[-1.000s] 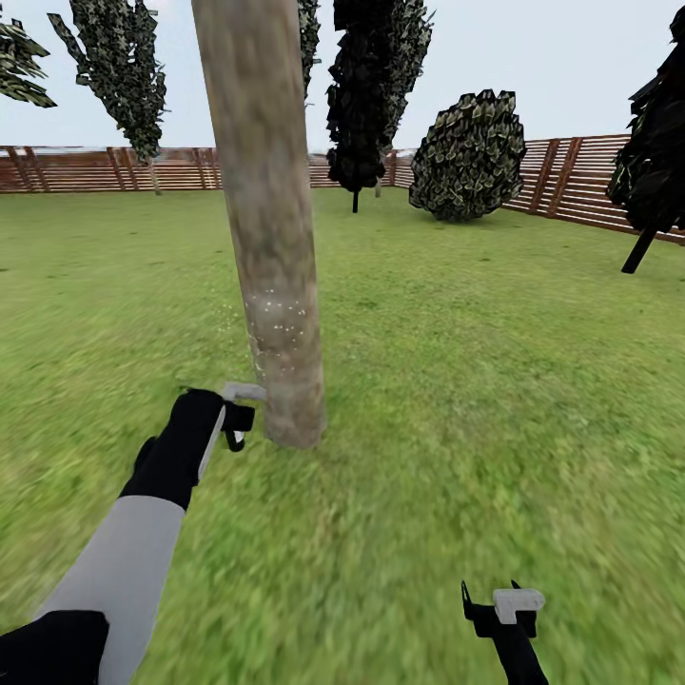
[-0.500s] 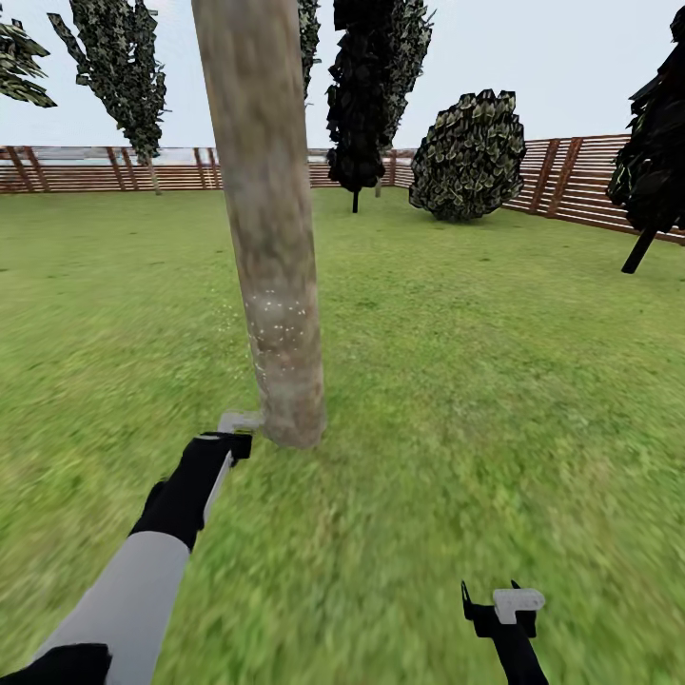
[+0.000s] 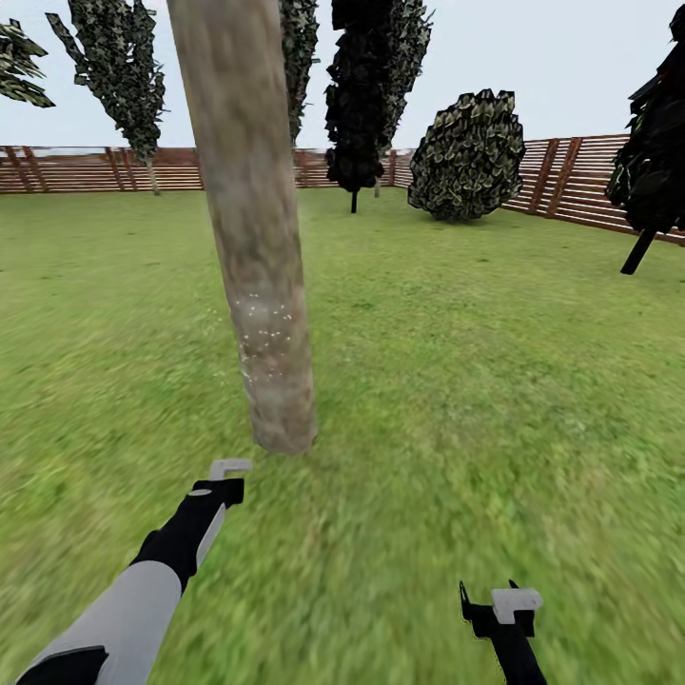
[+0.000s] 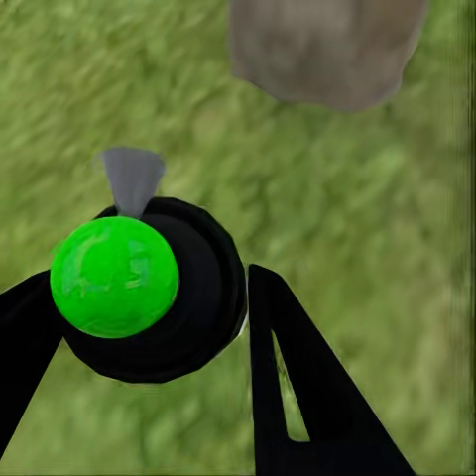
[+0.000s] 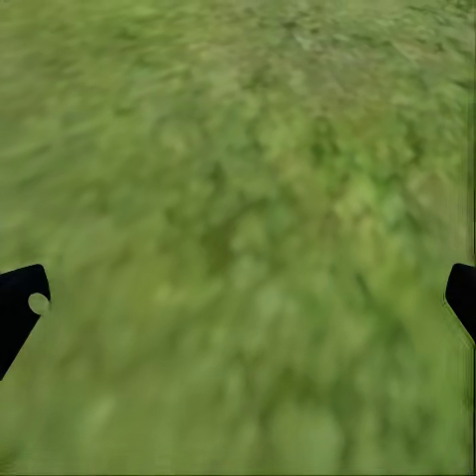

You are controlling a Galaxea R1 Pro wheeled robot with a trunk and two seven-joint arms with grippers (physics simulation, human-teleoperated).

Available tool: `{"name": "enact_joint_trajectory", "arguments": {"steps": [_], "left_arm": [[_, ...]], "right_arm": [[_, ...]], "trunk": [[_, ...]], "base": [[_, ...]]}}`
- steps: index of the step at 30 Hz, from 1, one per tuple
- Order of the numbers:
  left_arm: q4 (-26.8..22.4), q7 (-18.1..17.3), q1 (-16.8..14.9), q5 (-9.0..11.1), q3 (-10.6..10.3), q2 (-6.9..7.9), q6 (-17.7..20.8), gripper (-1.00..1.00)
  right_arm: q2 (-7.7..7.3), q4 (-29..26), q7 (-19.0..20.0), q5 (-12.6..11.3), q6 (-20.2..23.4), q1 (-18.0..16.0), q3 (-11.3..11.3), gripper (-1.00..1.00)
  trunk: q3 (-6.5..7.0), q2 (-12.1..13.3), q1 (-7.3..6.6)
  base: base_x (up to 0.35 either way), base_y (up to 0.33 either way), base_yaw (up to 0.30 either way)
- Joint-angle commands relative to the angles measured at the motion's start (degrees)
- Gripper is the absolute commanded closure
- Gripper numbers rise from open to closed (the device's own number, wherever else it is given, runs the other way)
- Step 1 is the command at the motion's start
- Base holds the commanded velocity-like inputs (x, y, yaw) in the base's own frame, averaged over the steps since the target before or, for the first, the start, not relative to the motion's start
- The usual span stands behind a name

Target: In the garden, pick up the pesticide atomizer on the floor and spray pesticide onto both trees until each tree trunk is fully covered.

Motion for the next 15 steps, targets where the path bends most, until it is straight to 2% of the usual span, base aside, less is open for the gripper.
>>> {"name": "enact_joint_trajectory", "arguments": {"steps": [1, 6, 13, 15], "left_arm": [[-0.03, -0.03, 0.0, 0.0, -0.01, -0.02, -0.02, 1.0], [-0.34, -0.02, 0.0, 0.03, 0.14, 0.07, -0.02, 1.0], [-0.25, -0.1, 0.0, 0.03, 0.08, 0.07, 0.12, 1.0], [0.04, -0.11, 0.0, 0.03, 0.1, 0.08, 0.15, 1.0]], "right_arm": [[0.01, -0.01, 0.0, 0.0, 0.0, 0.0, 0.0, -1.0], [0.01, 0.02, -0.06, 0.0, 0.0, 0.0, 0.0, -1.0], [0.01, 0.02, -0.09, 0.0, 0.0, 0.0, 0.0, -1.0], [0.01, 0.02, -0.09, 0.0, 0.0, 0.0, 0.0, -1.0]], "trunk": [[0.0, 0.0, 0.0], [0.0, 0.0, 0.0], [0.0, 0.0, 0.0], [0.0, 0.0, 0.0]], "base": [[0.223, -0.207, 0.0], [0.224, -0.205, 0.013], [0.205, -0.213, 0.245], [0.097, -0.254, 0.102]]}}
